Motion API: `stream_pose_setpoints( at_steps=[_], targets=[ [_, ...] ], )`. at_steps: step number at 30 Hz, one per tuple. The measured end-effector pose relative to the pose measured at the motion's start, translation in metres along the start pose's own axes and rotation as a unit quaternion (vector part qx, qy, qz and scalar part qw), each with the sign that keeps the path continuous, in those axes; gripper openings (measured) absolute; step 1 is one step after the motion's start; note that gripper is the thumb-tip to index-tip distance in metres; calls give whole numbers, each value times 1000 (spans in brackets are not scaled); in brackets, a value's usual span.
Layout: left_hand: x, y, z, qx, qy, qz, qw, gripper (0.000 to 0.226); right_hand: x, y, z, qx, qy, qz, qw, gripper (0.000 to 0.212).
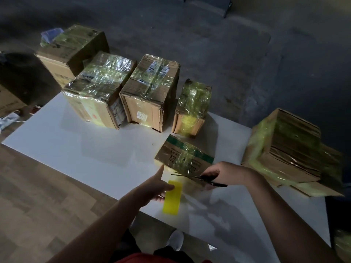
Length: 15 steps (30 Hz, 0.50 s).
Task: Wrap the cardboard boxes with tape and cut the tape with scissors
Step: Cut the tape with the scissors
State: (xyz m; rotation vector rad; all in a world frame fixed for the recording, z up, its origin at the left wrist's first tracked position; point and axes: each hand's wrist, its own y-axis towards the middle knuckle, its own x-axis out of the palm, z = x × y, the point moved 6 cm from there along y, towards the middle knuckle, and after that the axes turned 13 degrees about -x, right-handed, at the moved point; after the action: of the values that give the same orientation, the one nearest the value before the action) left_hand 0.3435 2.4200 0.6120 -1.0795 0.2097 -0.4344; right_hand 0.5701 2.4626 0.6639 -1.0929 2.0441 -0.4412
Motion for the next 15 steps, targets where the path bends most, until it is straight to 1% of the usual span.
stream_pose_setpoints(
  at_steps=[1, 3, 7, 9, 10, 12, 13, 14, 15],
  targets=[
    [0, 0, 0, 1, 1, 1, 1000, 97, 0, -4, 2, 9, 15, -11, 1000, 30],
    [0, 1, 1, 3, 8, 4, 1000, 97, 1, -11, 6, 36, 36, -27, 998, 25],
    [0, 1, 2, 3, 17, 2, 1000, 97, 9, -21, 17, 90, 77, -32, 992, 17],
    [-1, 0, 3, 1, 26, 2, 1000, 97, 14, -28, 21, 116, 113, -37, 986, 21],
    [-2, 0, 4, -1, 33, 2, 999, 97, 17, -31, 25, 134, 152, -39, 978, 24],
    [-4, 0, 6, -8, 46, 1, 999, 97, 26, -37, 30, 164, 251, -49, 953, 30],
    [-4, 0, 7, -11, 52, -1, 999, 97, 31, -39, 31, 168, 279, -52, 944, 32],
    [-4, 0, 8, -14, 58, -4, 998, 97, 36, -40, 31, 167, 282, -49, 944, 31],
    [-4, -1, 8, -17, 63, -8, 998, 97, 39, -39, 32, 160, 257, -36, 953, 29]
  ],
)
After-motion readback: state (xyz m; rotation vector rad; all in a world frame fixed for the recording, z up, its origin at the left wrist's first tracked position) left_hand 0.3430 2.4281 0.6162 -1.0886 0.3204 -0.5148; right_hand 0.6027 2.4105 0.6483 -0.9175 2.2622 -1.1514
